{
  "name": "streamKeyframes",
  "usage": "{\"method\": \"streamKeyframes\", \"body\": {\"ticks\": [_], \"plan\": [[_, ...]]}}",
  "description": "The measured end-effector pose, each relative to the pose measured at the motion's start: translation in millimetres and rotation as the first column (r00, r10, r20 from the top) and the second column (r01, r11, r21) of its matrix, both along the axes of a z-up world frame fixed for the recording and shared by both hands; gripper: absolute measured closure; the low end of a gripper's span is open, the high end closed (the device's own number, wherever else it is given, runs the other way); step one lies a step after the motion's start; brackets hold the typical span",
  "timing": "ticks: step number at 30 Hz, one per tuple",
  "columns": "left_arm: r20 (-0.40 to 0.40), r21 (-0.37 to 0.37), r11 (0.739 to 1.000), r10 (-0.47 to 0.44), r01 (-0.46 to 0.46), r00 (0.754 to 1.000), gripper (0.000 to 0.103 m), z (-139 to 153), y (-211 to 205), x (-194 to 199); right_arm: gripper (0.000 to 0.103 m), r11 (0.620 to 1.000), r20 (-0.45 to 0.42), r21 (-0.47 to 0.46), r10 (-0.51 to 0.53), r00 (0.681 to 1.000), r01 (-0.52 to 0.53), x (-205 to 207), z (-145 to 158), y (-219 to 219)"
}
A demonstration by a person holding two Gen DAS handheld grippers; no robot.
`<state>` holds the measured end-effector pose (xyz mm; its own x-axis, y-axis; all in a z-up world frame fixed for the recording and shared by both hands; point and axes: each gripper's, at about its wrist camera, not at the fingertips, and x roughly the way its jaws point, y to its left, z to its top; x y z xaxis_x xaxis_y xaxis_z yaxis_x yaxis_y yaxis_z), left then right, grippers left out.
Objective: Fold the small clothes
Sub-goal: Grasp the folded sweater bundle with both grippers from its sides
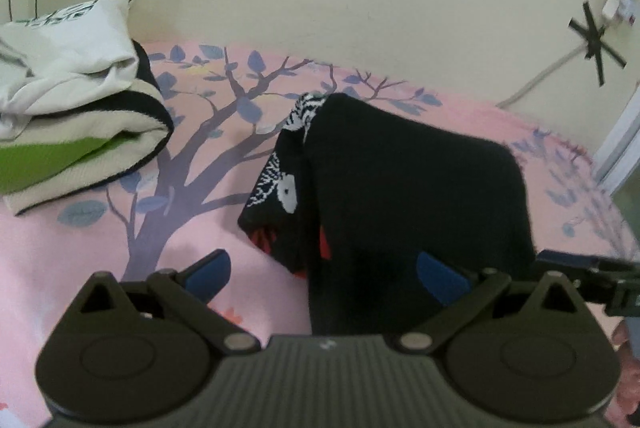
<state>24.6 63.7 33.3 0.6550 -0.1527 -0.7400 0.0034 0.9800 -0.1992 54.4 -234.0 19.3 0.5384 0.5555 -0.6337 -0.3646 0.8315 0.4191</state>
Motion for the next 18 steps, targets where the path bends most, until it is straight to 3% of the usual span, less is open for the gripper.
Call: {"method": "streamKeyframes", "body": {"ticks": [7,12,18], "plan": [[-0.043,0.001,1.000,0.013,-0.012,0.999,0.000,-19.0,-5.6,10.3,0.023,1.000,-0.023,0.009,0.009,1.000,-0.009,9.6,-8.8,6.4],[-0.040,0.013,1.000,0.023,-0.023,0.999,0.000,-21.1,-8.6,10.2,0.018,0.998,-0.059,0.063,0.003,0.998,0.001,15.2,-17.4,4.8],[-0.031,0.035,0.999,0.021,-0.020,0.999,0.000,-18.6,-11.8,7.8,0.016,0.995,-0.032,0.097,0.018,0.999,-0.015,13.7,-20.8,3.4]]}}
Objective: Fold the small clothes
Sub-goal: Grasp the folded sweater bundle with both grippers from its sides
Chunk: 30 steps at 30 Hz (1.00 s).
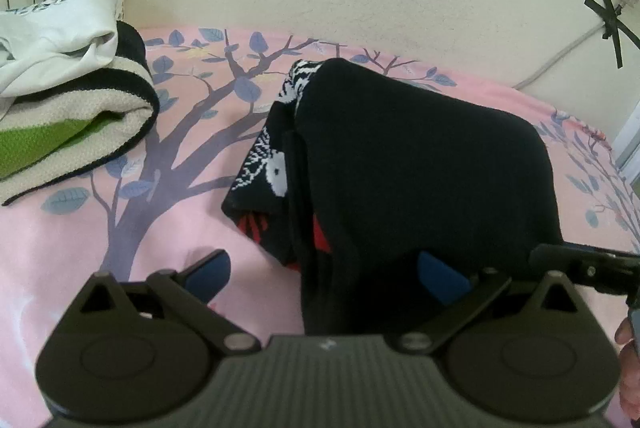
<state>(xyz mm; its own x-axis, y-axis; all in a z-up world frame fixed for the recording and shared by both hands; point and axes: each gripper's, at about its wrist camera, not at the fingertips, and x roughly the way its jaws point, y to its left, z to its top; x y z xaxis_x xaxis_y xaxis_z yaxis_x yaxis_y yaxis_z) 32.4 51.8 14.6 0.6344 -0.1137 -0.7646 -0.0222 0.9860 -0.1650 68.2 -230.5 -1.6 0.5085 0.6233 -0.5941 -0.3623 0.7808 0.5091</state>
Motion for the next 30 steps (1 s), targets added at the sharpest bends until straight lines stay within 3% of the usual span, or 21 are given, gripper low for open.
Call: {"method": "streamKeyframes", "body": {"ticks": [4,8,11,20,25,27,30], "plan": [[0.003,-0.002,1.000,-0.009,0.009,1.000,0.000,-0.8,1.1,-0.9,0.009,0.999,0.016,0.042,0.009,1.000,-0.010,-3.0,-3.2,-2.9],[-0.004,-0.062,0.998,-0.017,0.016,1.000,0.000,-4.3,10.5,-0.6,0.008,0.997,0.030,0.071,0.010,0.999,-0.013,-5.2,-5.4,-6.1],[0.004,-0.055,0.997,-0.044,0.044,0.999,0.000,-5.0,10.8,-2.4,0.008,0.996,0.031,0.087,0.016,0.999,-0.019,-4.6,-6.4,-8.8],[-0.021,-0.095,0.995,-0.029,0.027,0.999,0.000,-5.3,8.3,1.6,0.006,0.998,0.050,0.044,0.048,0.998,-0.051,-0.2,-4.9,9.1],[0.045,-0.155,0.985,-0.065,0.071,0.997,0.003,-10.5,3.0,4.5,0.006,0.993,0.063,0.056,0.104,0.993,-0.107,15.4,-7.8,33.2],[0.077,-0.184,0.978,-0.087,0.100,0.993,0.005,-12.8,5.7,3.3,0.015,0.993,0.057,0.066,0.098,0.994,-0.101,19.0,-7.6,28.7],[0.098,-0.199,0.971,-0.112,0.130,0.989,0.025,-13.6,6.1,2.7,0.036,0.986,0.014,0.138,0.094,0.995,-0.095,20.9,-7.8,13.6]]}}
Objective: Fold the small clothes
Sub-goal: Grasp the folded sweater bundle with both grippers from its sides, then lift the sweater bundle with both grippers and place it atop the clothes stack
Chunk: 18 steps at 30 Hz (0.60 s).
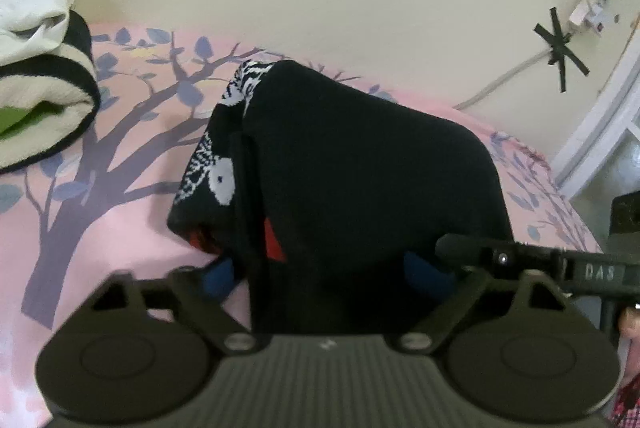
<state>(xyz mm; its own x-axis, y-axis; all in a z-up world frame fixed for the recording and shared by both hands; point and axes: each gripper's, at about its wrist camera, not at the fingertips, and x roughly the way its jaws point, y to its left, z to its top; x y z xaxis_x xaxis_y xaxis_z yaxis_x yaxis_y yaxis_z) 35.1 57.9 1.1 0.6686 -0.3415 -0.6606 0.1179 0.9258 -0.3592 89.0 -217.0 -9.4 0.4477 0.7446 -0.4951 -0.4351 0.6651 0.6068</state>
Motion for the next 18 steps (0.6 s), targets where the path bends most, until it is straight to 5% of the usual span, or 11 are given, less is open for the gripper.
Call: {"method": "streamKeyframes", "body": {"ticks": [2,6,11,15,18], "plan": [[-0.017,-0.056,0.998,-0.019,0.018,1.000,0.044,0.9,-0.2,2.8,0.049,0.999,-0.020,0.046,0.006,1.000,-0.005,-2.0,5.5,-5.2],[0.029,-0.080,0.997,-0.008,0.011,1.000,0.054,17.0,-3.2,-6.8,0.054,0.993,0.010,0.112,0.028,1.000,-0.029,-11.5,36.6,-5.0],[0.127,-0.199,0.980,0.046,-0.020,0.991,0.059,60.2,24.6,-31.0,0.055,0.975,0.128,0.196,0.080,0.989,-0.104,-23.0,99.1,8.2],[0.260,-0.219,0.972,0.142,-0.084,0.955,0.059,113.3,63.3,-58.6,0.055,0.949,0.249,0.220,0.171,0.953,-0.228,-22.7,162.3,52.6],[0.365,-0.204,0.965,0.230,-0.163,0.902,0.059,162.0,101.8,-81.5,0.055,0.914,0.330,0.246,0.235,0.914,-0.324,-16.2,206.2,96.2]]}}
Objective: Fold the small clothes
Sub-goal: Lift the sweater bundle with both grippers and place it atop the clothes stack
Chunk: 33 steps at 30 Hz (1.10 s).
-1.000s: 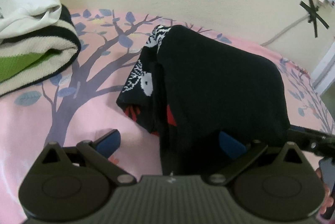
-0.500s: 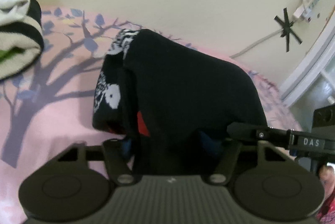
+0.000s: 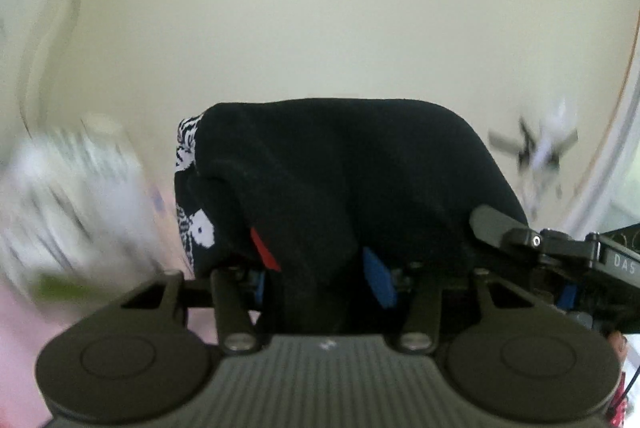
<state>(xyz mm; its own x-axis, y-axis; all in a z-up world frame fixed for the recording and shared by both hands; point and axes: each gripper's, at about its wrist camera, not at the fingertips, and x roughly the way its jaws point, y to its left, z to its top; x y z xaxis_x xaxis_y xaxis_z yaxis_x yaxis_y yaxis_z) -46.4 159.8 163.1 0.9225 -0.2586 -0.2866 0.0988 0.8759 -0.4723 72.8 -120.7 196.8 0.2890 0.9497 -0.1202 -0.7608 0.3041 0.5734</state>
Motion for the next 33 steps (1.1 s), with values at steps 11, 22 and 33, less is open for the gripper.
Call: {"method": "streamKeyframes", "body": {"ticks": [11,22,33], "plan": [[0.104,0.204,0.901,0.368,-0.382,0.924,0.059,100.7,104.1,-13.5,0.059,0.933,-0.052,0.259,0.273,0.960,-0.252,81.3,48.9,168.6],[-0.219,0.292,0.881,0.440,-0.372,0.871,0.058,-76.5,145.6,138.7,0.068,0.981,-0.305,-0.192,-0.027,0.952,-0.033,196.9,-147.2,219.3],[-0.177,0.377,0.809,0.540,-0.450,0.823,0.034,-49.2,130.6,92.7,0.028,0.890,0.197,-0.413,-0.121,0.973,0.194,133.0,-83.8,236.2]]}}
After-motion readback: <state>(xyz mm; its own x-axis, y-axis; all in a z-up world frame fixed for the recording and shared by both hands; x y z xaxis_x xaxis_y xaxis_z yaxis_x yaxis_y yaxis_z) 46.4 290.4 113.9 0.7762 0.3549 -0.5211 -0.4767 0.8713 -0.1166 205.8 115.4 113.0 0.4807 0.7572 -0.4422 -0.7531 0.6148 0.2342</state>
